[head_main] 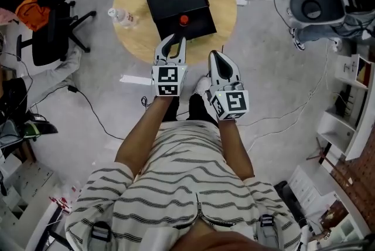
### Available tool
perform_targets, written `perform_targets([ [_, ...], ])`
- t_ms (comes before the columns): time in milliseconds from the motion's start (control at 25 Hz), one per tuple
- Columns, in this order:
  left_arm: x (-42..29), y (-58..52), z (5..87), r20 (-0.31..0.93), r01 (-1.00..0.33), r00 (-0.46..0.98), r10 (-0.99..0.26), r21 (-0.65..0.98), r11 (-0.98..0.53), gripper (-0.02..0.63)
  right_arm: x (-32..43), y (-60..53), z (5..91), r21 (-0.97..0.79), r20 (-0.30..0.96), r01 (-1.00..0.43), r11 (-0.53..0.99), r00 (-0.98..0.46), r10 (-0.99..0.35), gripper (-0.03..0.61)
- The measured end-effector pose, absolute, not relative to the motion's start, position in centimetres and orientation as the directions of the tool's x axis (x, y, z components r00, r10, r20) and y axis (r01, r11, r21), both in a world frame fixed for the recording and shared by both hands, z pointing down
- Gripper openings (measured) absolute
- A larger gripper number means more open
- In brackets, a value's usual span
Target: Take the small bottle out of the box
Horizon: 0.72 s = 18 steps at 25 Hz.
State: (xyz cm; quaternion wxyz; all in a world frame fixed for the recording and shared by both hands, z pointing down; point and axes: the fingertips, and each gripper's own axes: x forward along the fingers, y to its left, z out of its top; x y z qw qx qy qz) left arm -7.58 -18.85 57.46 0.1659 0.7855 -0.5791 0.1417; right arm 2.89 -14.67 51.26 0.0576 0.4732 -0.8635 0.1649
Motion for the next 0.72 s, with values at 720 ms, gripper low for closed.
perform_targets([
  [720,-6.9,-22.1,62.0,0.485,-0.960,0.275,-0.830,0.093,-0.264,0.137,3.4,-14.0,52.5,-0.236,0.281,-0.837,0.493,-0.545,-0.790,0.018],
])
